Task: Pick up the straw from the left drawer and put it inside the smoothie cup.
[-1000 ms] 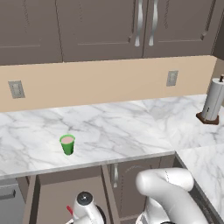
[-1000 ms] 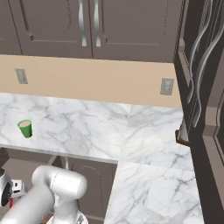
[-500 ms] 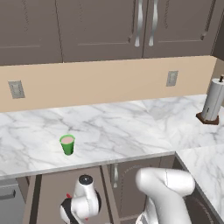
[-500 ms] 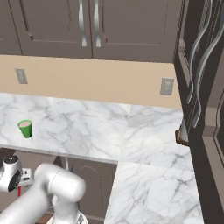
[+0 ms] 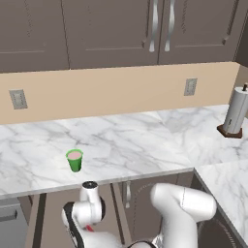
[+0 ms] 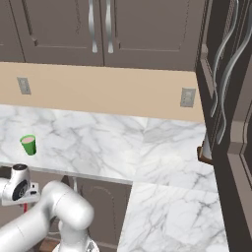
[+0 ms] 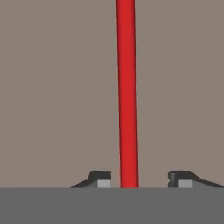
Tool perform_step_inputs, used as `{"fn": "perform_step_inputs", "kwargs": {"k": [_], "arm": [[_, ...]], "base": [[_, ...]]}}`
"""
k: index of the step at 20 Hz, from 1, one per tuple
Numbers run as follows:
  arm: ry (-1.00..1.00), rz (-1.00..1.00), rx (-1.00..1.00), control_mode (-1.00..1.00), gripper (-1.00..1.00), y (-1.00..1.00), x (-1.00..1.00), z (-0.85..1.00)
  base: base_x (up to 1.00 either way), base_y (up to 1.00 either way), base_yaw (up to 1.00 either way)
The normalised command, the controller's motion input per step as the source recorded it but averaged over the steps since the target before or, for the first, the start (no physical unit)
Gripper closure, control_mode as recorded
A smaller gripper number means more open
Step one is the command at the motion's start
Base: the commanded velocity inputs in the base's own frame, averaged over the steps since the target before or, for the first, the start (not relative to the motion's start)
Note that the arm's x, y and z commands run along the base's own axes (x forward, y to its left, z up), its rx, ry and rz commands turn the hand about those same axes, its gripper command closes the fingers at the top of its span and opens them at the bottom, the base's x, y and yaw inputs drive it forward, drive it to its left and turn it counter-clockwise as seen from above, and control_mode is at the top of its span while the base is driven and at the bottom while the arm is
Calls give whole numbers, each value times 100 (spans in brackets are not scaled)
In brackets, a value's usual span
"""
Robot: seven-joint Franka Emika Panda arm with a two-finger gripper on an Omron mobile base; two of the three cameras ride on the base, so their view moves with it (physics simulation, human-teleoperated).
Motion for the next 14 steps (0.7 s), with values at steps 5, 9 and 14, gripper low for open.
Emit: {"fn": "perform_step_inputs", "kwargs": {"k": [5, 9, 14], "arm": [[10, 0, 0, -100, 100, 92, -78, -37], [2, 0, -1, -100, 100, 94, -77, -33], [0, 0, -5, -100, 100, 90, -55, -19]], "base": [[0, 0, 0], [0, 0, 0], [0, 0, 0]]}}
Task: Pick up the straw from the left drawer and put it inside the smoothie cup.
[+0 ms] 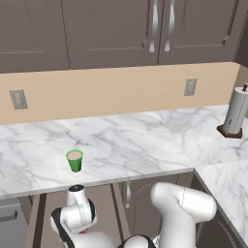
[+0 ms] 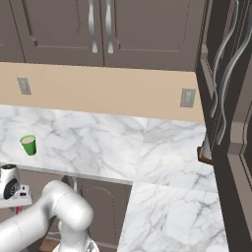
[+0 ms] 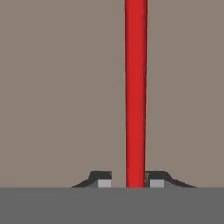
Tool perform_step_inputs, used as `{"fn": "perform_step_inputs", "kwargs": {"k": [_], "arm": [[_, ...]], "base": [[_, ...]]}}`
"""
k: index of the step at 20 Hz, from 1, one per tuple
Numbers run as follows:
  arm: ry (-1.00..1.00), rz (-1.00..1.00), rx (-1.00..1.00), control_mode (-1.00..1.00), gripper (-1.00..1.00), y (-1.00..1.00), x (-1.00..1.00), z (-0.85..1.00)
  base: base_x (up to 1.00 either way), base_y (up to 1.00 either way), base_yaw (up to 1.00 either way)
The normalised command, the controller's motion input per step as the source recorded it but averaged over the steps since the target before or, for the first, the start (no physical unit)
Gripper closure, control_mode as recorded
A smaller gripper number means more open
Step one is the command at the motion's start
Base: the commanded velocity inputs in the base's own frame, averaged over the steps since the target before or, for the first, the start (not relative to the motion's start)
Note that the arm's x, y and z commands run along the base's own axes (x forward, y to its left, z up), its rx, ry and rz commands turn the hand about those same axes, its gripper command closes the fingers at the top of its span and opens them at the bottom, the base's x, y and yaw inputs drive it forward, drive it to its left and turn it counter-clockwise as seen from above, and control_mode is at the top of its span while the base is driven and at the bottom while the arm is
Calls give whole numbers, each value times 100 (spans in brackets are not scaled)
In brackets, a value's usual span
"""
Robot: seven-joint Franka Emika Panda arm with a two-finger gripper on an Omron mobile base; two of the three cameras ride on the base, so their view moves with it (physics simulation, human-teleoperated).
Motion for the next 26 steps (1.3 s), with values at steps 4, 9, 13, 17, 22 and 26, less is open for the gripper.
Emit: {"fn": "perform_step_inputs", "kwargs": {"k": [4, 9, 13, 17, 22, 26], "arm": [[-3, -3, -3, -100, 100, 75, -20, 0], [-11, -6, 0, -100, 100, 69, -12, 0], [-17, -6, 0, -100, 100, 38, -5, 35], [-29, -5, 0, -100, 100, 3, -12, 93], [-31, -4, 0, -100, 100, -2, -21, 100], [-32, -5, 0, -100, 100, -3, -22, 100]], "base": [[0, 0, 0], [0, 0, 0], [0, 0, 0], [0, 0, 0], [0, 0, 0], [0, 0, 0]]}}
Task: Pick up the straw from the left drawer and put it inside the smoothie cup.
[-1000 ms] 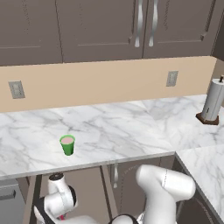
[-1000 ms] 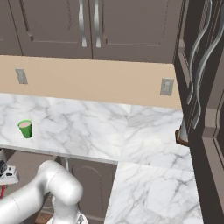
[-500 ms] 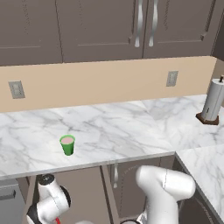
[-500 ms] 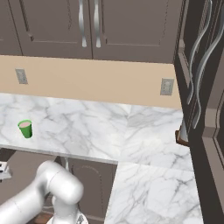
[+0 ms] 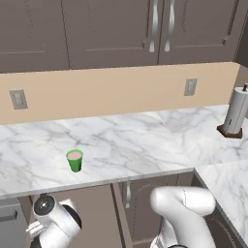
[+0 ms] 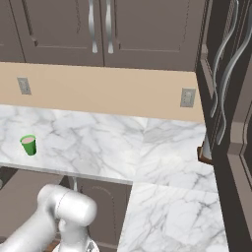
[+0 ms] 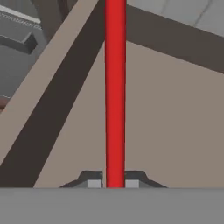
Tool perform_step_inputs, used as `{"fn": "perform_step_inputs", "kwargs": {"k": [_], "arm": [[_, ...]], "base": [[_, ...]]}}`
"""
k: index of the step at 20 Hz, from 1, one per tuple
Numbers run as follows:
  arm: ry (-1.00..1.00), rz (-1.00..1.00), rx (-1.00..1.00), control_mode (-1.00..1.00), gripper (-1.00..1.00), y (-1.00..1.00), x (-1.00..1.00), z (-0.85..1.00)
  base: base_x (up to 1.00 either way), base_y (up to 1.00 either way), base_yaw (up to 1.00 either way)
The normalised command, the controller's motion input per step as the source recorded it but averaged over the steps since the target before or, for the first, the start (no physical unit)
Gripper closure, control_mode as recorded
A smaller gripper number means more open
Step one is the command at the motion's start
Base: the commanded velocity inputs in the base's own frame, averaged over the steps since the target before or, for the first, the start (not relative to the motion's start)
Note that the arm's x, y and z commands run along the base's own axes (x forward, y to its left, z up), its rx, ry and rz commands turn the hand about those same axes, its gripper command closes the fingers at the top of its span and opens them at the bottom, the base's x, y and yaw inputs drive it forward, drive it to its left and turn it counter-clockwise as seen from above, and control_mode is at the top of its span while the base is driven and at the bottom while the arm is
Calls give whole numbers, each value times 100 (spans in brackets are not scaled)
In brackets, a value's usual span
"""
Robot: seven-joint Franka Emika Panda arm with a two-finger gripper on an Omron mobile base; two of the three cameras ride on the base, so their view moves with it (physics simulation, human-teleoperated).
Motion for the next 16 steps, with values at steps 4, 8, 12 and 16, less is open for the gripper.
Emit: {"fn": "perform_step_inputs", "kwargs": {"k": [4, 8, 12, 16], "arm": [[-35, -7, 0, -100, 100, -15, -8, 100], [-45, -8, 0, -100, 100, -30, 0, 100], [-43, -11, 0, -100, 100, -39, 0, 100], [-35, -16, 0, -100, 100, -33, 9, 100]], "base": [[0, 0, 0], [0, 0, 0], [0, 0, 0], [0, 0, 0]]}}
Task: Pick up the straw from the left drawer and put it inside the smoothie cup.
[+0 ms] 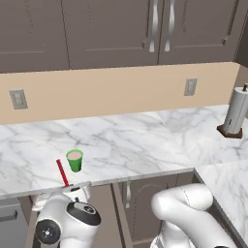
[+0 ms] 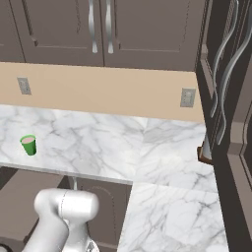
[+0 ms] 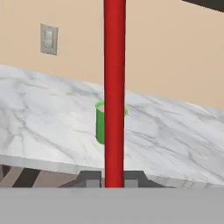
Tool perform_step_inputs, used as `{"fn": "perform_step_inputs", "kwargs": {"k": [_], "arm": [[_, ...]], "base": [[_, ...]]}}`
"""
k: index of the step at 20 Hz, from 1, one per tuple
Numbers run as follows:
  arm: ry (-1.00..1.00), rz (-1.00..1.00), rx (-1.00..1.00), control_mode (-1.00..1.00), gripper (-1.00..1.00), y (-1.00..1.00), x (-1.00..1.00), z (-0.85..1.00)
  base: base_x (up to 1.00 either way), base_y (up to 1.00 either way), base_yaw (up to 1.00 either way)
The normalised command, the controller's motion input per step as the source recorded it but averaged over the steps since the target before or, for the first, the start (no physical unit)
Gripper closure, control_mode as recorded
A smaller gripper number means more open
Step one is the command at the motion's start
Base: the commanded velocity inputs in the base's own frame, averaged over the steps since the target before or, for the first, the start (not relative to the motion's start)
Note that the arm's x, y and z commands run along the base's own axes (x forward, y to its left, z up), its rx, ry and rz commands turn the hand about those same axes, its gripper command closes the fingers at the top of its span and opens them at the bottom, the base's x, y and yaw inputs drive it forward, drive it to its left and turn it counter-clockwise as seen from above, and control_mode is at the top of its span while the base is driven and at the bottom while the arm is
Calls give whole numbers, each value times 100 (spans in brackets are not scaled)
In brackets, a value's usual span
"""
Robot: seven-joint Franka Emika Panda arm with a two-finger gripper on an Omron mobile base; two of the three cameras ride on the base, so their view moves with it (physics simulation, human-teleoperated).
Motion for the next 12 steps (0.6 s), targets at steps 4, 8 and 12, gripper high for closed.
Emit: {"fn": "perform_step_inputs", "kwargs": {"k": [4, 8, 12], "arm": [[-26, -21, 0, -100, 100, -22, 24, 88], [-19, -20, 0, -100, 100, -22, 25, 83], [-7, -12, 0, -100, 100, -21, 15, 55]], "base": [[0, 0, 0], [0, 0, 0], [0, 0, 0]]}}
